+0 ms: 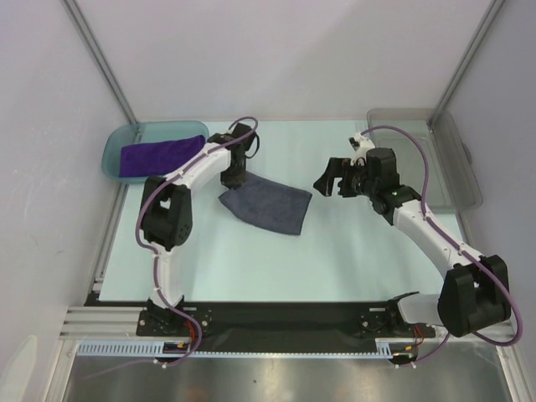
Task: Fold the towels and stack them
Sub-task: Neatly place the folded towel into the bin
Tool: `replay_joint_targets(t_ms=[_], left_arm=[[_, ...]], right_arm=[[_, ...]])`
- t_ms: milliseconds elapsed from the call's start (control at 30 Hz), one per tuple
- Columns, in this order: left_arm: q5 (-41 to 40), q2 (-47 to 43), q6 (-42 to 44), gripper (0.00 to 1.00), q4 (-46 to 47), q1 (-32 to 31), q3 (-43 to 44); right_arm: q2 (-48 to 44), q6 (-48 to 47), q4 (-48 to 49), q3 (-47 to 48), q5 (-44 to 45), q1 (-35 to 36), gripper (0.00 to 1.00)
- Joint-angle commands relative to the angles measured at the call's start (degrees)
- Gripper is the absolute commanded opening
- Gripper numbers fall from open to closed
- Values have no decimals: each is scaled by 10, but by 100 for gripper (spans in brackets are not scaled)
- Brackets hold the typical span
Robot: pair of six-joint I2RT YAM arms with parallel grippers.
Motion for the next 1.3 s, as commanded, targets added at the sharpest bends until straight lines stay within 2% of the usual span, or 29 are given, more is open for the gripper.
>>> replay_joint_targets(t_ms=[0,200,467,900,1267], left_arm=[[-67,42,32,0,-63,10,120],[-93,118,69,0,-131,53,293],[-47,129,103,0,-105,155,384],[-33,116,133,0,6,271,373],[-47,68,148,0,32,311,319]], right_arm=[[15,-10,20,10,-4,-4,100],[33,-27,13,20,9,-11,100],[66,-32,21,32,13,-23,100],[113,-35,25,54,23,-20,100],[135,-39,28,64,24,-20,100]])
